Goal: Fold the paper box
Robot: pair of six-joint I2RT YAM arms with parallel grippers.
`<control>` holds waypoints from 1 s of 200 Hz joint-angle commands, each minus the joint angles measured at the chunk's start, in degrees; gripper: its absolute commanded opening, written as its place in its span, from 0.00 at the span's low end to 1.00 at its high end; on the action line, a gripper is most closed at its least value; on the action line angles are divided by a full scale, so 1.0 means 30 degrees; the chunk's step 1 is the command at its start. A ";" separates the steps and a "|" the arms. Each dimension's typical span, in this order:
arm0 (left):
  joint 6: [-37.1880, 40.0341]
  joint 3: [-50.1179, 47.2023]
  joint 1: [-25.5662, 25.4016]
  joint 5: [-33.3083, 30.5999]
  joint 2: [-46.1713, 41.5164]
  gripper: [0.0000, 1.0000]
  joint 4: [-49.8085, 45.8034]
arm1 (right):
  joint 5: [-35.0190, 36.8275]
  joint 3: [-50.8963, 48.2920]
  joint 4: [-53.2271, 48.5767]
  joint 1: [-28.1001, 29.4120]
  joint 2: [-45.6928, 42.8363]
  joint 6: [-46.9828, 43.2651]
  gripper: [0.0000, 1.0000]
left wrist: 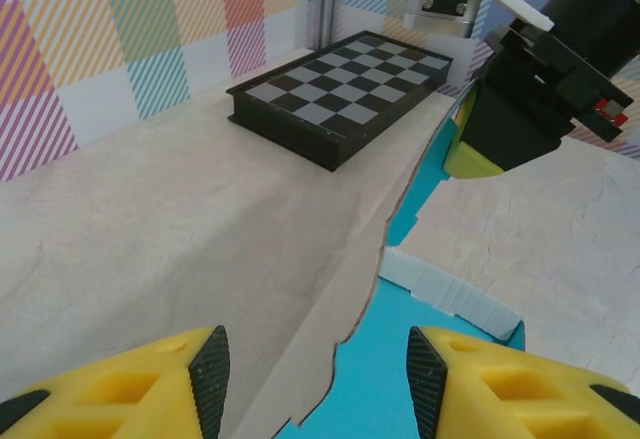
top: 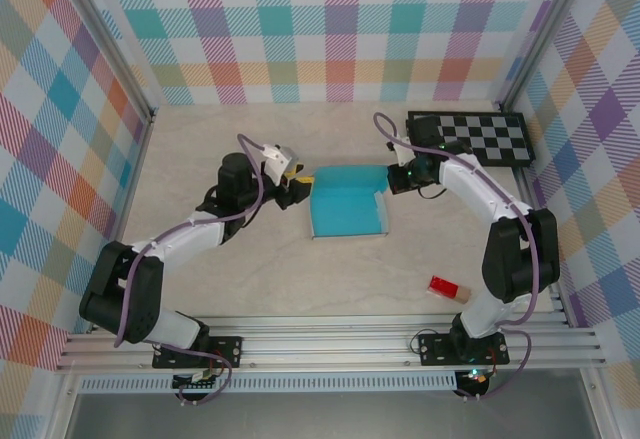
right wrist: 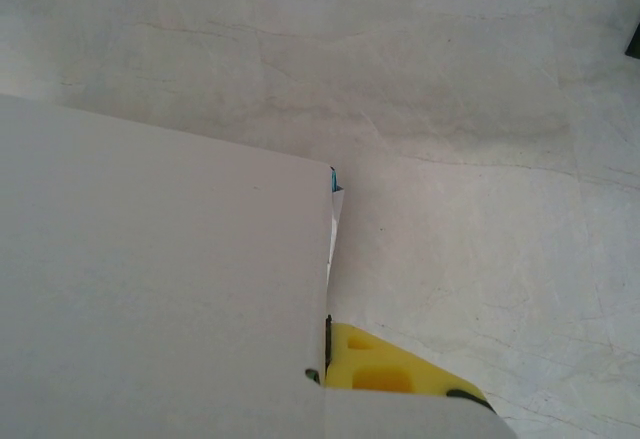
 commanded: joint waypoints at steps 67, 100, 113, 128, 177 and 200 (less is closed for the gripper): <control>0.1211 0.0987 -0.0595 -0.1153 0.0626 0.27 -0.1621 | -0.0409 0.1526 -0.0969 -0.0011 -0.0250 0.0195 0.00; 0.0831 0.1297 -0.0751 -0.1489 0.0713 0.19 -0.1708 | -0.0403 0.1541 -0.1025 -0.0018 -0.0254 0.0305 0.00; 0.0424 0.1605 -0.1009 -0.2015 0.0894 0.11 -0.1897 | -0.0465 0.1523 -0.0968 0.0018 -0.0309 0.0557 0.00; -0.0554 0.2228 -0.1532 -0.3574 0.1313 0.02 -0.2305 | -0.0599 0.1431 -0.0723 0.0062 -0.0428 0.1152 0.00; -0.7272 0.4442 -0.2743 -0.7984 0.3537 0.00 -0.3134 | 0.0877 0.0392 0.1353 0.1151 -0.1304 0.3322 0.00; -0.8807 0.4814 -0.3859 -0.9041 0.4233 0.00 -0.2867 | 0.2000 -0.0136 0.2311 0.2040 -0.1429 0.4098 0.00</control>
